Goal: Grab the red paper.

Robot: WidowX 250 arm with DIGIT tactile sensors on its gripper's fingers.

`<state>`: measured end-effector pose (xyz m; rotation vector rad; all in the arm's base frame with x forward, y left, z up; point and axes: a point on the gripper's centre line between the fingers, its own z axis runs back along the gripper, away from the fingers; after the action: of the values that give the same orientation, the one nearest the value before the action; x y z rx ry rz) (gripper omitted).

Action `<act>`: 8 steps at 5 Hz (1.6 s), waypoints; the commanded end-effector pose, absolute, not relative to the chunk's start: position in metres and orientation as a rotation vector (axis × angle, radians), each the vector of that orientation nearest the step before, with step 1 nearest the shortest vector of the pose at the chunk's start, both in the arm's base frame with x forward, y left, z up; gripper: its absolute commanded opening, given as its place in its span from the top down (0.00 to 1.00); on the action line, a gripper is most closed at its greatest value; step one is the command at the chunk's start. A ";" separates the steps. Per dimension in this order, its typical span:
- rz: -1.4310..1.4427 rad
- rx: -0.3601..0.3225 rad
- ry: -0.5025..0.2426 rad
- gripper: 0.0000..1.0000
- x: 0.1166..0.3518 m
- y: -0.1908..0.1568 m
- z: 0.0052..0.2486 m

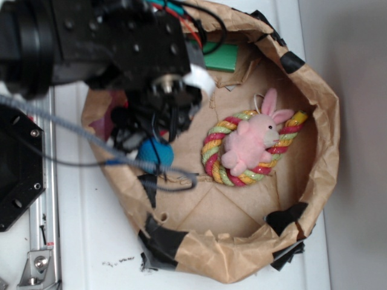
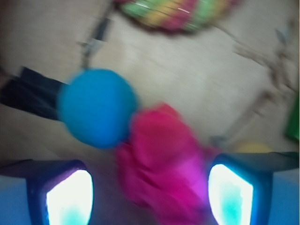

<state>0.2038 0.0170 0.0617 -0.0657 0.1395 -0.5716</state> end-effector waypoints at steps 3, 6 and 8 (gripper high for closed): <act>-0.597 -0.078 0.218 1.00 0.204 0.000 0.028; -0.599 -0.067 0.202 1.00 0.206 0.002 0.034; -0.501 -0.070 0.081 1.00 0.230 -0.005 0.097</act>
<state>0.2224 -0.0036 0.0817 -0.0890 0.1424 -0.4825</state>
